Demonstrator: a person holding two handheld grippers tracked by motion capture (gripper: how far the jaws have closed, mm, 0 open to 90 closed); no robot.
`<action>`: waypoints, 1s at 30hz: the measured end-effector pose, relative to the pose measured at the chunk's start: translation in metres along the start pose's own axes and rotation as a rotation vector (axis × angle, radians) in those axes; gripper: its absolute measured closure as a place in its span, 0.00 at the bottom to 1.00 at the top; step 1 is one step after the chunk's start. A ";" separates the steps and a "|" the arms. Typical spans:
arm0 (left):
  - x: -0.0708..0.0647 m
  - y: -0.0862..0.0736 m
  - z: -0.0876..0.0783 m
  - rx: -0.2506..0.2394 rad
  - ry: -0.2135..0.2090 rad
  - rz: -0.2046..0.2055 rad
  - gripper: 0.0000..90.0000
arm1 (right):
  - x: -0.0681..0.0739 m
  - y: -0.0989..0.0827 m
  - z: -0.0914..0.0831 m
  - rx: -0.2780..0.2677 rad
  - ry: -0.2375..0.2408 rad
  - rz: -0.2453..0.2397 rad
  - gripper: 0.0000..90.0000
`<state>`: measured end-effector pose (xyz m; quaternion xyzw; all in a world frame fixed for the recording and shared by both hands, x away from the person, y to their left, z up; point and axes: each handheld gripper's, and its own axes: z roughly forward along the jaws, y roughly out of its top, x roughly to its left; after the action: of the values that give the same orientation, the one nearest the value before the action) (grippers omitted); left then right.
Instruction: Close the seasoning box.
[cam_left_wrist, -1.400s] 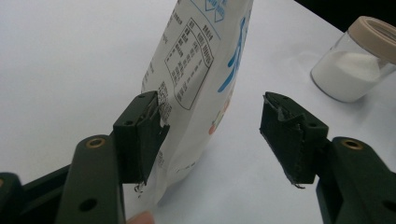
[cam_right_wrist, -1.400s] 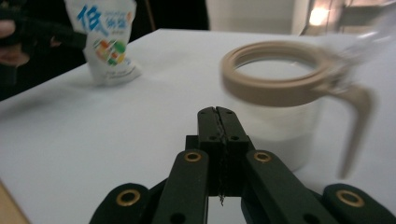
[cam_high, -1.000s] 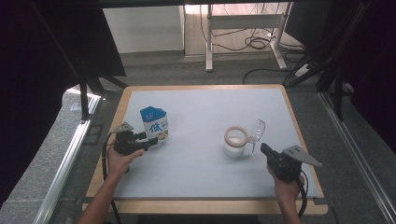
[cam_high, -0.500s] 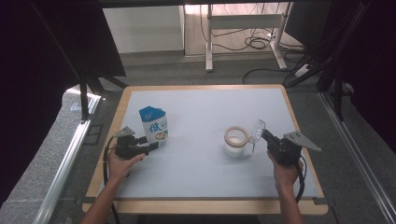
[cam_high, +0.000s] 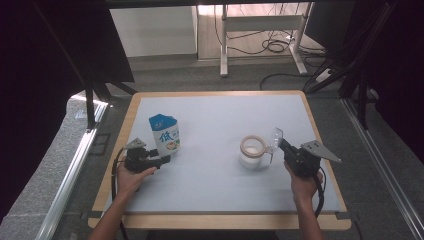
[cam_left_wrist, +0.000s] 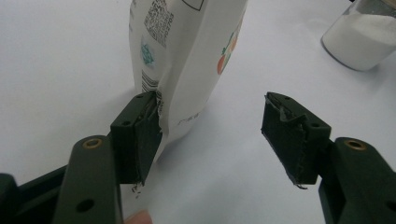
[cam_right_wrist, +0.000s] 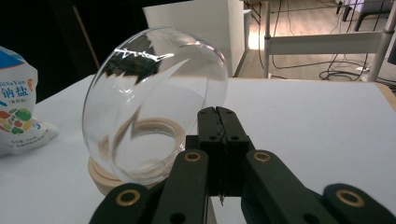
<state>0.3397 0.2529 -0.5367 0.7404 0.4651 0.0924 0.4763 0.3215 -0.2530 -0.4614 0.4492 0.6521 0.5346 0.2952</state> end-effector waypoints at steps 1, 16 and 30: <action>0.000 0.000 0.000 0.000 0.001 0.000 0.41 | 0.001 0.000 0.000 0.002 0.004 -0.001 1.00; 0.001 -0.005 0.003 0.013 -0.002 -0.012 0.41 | 0.013 0.006 0.015 0.015 0.035 -0.022 1.00; 0.001 -0.007 0.005 0.020 -0.002 -0.006 0.41 | 0.035 0.006 0.028 0.084 0.150 -0.082 1.00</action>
<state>0.3384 0.2514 -0.5454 0.7438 0.4677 0.0858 0.4696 0.3323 -0.2090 -0.4595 0.3929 0.7119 0.5265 0.2483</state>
